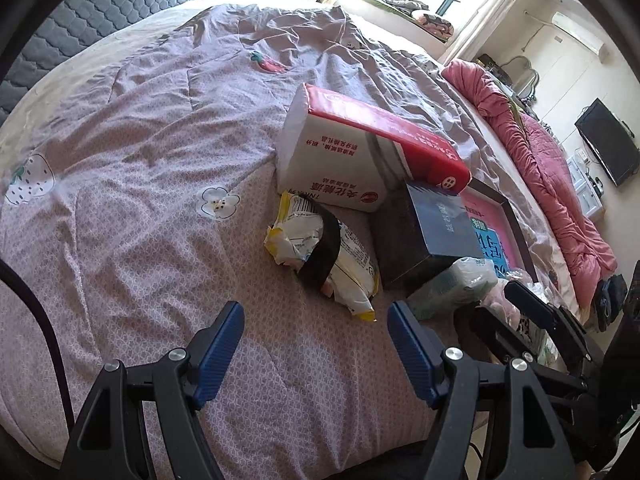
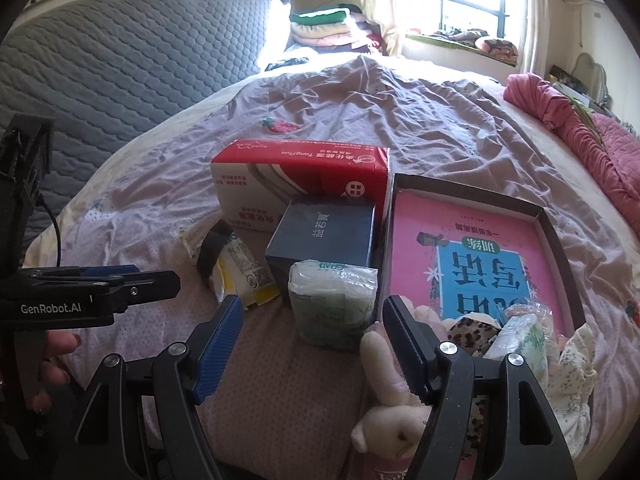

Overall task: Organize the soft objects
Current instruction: 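Withdraw both grippers toward the white tissue pack and yellow snack bag, then grasp the white tissue pack with the right gripper while the left gripper grasps the yellow snack bag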

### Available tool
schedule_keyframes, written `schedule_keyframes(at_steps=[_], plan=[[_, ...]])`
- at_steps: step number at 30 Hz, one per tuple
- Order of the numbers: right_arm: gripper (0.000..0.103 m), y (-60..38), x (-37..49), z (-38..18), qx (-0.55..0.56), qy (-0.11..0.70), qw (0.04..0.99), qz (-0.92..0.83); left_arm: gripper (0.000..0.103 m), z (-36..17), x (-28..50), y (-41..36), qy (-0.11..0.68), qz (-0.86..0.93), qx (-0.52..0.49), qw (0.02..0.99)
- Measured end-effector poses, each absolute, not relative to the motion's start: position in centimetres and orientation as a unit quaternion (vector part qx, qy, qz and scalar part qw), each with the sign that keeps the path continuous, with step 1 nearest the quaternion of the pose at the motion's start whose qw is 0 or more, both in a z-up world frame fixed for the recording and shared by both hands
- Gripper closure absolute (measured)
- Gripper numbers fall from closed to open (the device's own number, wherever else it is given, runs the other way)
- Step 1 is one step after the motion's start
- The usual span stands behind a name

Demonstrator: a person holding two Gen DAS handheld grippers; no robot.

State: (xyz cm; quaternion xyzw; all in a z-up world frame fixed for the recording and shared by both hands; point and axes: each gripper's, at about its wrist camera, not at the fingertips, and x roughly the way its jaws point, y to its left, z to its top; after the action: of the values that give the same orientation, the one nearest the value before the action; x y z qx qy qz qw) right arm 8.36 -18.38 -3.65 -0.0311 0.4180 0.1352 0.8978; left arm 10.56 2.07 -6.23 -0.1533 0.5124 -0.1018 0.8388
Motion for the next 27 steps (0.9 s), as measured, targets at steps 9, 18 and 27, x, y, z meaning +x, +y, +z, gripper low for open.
schedule_keyframes(at_steps=[9, 18, 27], plan=[[0.029, -18.7, 9.4, -4.8, -0.021, 0.426, 0.896, 0.124, 0.029, -8.4, 11.9, 2.6, 0.528, -0.096, -0.195, 0.821], [0.03, -18.4, 10.5, -5.9, -0.015, 0.427, 0.896, 0.122, 0.029, -9.6, 12.8, 2.4, 0.529, -0.096, -0.214, 0.816], [0.048, -18.7, 11.0, -6.4, -0.013, 0.426, 0.897, 0.121, 0.025, -10.7, 14.5, 2.3, 0.526, -0.097, -0.24, 0.81]])
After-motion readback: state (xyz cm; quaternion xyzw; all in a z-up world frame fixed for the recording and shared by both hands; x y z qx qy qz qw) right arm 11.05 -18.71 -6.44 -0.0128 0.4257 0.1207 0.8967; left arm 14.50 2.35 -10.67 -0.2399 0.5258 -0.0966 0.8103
